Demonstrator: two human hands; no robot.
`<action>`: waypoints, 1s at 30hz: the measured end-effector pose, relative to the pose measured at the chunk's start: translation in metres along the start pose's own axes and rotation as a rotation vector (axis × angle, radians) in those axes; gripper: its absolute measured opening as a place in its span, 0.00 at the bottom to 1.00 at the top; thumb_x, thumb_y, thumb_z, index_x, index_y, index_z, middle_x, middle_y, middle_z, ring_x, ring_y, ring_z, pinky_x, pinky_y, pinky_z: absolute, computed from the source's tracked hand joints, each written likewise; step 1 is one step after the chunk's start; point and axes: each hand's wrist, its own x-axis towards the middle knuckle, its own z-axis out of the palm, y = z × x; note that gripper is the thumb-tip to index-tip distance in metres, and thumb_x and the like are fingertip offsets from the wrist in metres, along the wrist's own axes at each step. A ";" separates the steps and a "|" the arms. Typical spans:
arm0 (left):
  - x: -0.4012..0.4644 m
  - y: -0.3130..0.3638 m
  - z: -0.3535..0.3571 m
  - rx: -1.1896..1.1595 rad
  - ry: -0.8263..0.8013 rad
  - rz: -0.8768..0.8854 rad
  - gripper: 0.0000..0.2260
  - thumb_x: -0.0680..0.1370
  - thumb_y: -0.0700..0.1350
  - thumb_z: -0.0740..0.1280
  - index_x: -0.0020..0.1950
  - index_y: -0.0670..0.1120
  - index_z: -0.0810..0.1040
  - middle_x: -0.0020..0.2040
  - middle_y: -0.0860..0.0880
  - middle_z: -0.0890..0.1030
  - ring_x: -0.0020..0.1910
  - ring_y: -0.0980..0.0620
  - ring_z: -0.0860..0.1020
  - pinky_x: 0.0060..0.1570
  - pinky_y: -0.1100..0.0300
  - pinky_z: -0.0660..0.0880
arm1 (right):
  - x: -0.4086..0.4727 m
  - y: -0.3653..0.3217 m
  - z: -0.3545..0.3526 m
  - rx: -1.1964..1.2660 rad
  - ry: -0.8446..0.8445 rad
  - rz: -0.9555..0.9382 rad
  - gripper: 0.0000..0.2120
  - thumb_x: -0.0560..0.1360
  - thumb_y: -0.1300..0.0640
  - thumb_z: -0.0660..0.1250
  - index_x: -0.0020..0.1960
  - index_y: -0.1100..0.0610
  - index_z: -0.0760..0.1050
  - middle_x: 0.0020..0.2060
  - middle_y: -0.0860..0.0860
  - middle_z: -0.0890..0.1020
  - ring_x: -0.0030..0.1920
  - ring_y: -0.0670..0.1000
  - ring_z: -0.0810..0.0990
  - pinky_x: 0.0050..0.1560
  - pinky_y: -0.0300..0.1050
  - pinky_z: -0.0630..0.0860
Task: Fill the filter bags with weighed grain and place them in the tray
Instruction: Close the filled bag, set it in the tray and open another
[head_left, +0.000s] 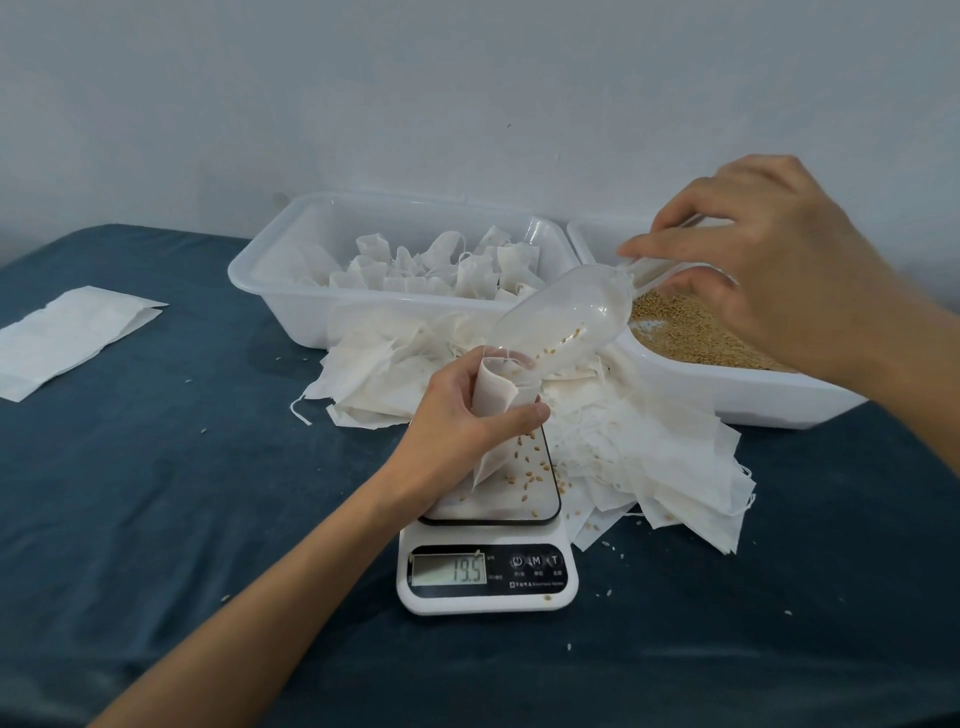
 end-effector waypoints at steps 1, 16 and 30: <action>0.000 0.000 0.000 -0.001 0.003 -0.003 0.16 0.71 0.46 0.79 0.57 0.55 0.82 0.51 0.34 0.83 0.45 0.46 0.82 0.53 0.44 0.81 | 0.000 -0.001 -0.001 -0.014 0.004 -0.011 0.17 0.72 0.66 0.77 0.60 0.57 0.84 0.51 0.56 0.83 0.52 0.64 0.79 0.64 0.63 0.69; -0.001 0.001 -0.003 -0.026 0.051 0.005 0.21 0.73 0.43 0.80 0.63 0.53 0.79 0.52 0.38 0.84 0.46 0.45 0.84 0.49 0.59 0.80 | 0.004 -0.012 -0.003 -0.171 0.166 -0.203 0.15 0.76 0.71 0.69 0.59 0.58 0.84 0.51 0.58 0.83 0.50 0.62 0.80 0.69 0.64 0.66; -0.001 0.003 -0.003 -0.010 0.072 -0.012 0.23 0.73 0.42 0.81 0.64 0.52 0.77 0.50 0.47 0.86 0.45 0.52 0.84 0.46 0.62 0.79 | -0.015 -0.002 0.016 0.065 0.161 0.154 0.13 0.75 0.64 0.73 0.59 0.56 0.84 0.51 0.54 0.83 0.52 0.57 0.77 0.64 0.54 0.66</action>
